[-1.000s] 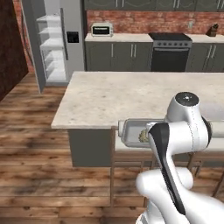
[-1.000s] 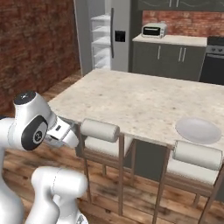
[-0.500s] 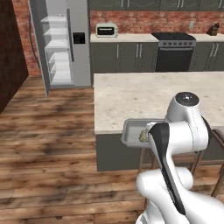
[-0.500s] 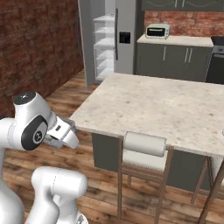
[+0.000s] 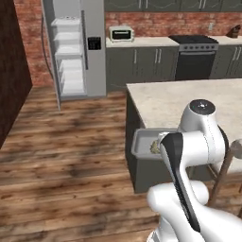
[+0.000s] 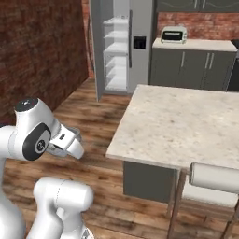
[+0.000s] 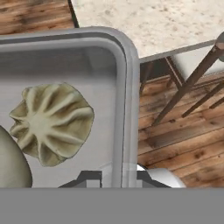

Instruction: Place two dumplings into each of the tupperware containers and then place the containers in the fridge.

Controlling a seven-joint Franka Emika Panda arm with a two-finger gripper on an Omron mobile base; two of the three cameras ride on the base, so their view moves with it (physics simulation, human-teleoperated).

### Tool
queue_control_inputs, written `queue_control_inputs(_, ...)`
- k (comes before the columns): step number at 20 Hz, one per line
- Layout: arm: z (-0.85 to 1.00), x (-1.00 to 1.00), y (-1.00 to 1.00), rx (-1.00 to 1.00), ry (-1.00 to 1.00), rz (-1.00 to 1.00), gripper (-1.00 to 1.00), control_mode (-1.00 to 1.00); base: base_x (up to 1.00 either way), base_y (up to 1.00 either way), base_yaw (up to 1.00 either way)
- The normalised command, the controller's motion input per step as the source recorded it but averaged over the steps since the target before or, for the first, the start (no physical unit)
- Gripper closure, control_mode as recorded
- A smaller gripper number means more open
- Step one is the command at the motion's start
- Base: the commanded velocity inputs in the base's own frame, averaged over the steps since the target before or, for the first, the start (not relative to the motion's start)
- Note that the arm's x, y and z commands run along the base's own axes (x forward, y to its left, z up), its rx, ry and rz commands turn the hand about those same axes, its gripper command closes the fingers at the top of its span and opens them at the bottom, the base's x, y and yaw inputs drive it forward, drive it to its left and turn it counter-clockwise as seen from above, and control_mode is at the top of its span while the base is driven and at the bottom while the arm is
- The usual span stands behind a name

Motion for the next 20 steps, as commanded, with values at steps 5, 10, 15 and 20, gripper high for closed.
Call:
queue_control_inputs(5,0.0,0.0,0.0,0.0,0.0,0.0,1.0,1.0,0.75,1.0,-0.11)
queue_control_inputs(10,0.0,0.0,0.0,0.0,0.0,0.0,1.0,1.0,0.93,0.99,-0.07)
queue_control_inputs(15,0.0,0.0,0.0,0.0,0.0,0.0,1.0,1.0,1.0,0.75,-0.06)
queue_control_inputs(20,0.0,0.0,0.0,0.0,0.0,0.0,1.0,1.0,1.0,0.14,-0.14)
